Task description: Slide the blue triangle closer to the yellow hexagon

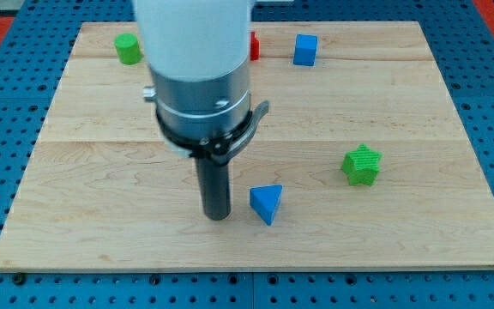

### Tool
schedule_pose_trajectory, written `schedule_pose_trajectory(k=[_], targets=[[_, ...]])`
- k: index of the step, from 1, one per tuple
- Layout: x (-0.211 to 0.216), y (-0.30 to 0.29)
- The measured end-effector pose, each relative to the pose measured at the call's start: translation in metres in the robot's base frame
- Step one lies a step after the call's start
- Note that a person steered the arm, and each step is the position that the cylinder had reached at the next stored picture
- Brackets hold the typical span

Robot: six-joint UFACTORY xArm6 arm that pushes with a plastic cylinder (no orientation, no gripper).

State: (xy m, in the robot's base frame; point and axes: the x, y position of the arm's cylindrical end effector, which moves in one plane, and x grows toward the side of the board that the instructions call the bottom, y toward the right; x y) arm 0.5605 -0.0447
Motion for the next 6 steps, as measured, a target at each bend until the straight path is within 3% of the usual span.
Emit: schedule_pose_trajectory(k=[1, 3, 6], targets=[[0.009, -0.003], [0.039, 0.063], [0.035, 0.113]])
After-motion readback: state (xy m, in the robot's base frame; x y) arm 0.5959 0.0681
